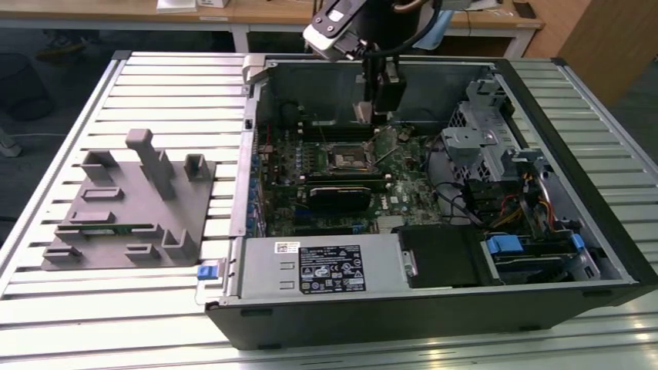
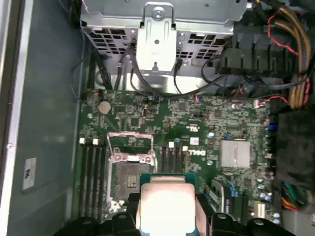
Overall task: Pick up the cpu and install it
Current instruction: 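Place the cpu into insertion slot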
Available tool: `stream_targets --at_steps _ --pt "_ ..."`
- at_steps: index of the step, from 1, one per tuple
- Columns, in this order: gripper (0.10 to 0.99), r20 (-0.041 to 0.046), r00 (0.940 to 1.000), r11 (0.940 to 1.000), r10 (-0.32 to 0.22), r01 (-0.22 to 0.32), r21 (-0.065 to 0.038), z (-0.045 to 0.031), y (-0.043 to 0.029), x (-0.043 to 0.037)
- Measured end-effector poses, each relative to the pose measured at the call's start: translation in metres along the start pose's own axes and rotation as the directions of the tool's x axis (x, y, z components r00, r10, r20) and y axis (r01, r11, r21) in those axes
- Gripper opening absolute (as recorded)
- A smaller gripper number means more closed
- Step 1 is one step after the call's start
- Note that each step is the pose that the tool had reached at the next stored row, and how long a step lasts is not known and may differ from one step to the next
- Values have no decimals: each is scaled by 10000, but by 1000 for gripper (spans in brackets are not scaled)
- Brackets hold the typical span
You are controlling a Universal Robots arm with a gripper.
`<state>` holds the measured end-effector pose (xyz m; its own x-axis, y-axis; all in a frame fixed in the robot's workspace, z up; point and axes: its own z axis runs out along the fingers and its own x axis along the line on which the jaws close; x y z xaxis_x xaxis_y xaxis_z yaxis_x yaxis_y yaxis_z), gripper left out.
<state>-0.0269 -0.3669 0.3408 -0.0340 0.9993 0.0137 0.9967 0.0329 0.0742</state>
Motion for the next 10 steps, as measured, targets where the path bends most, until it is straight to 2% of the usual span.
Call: stream_targets --at_steps 1,2,4,10 --pt "525 -82 10000 10000 20 -20 -4 2 -6 1" --pt "525 -125 9999 10000 38 -38 -6 8 -13 1" --pt "525 -160 9999 10000 57 -57 -7 23 -28 2" --pt "525 -172 9998 10000 67 -67 3 91 -40 3"
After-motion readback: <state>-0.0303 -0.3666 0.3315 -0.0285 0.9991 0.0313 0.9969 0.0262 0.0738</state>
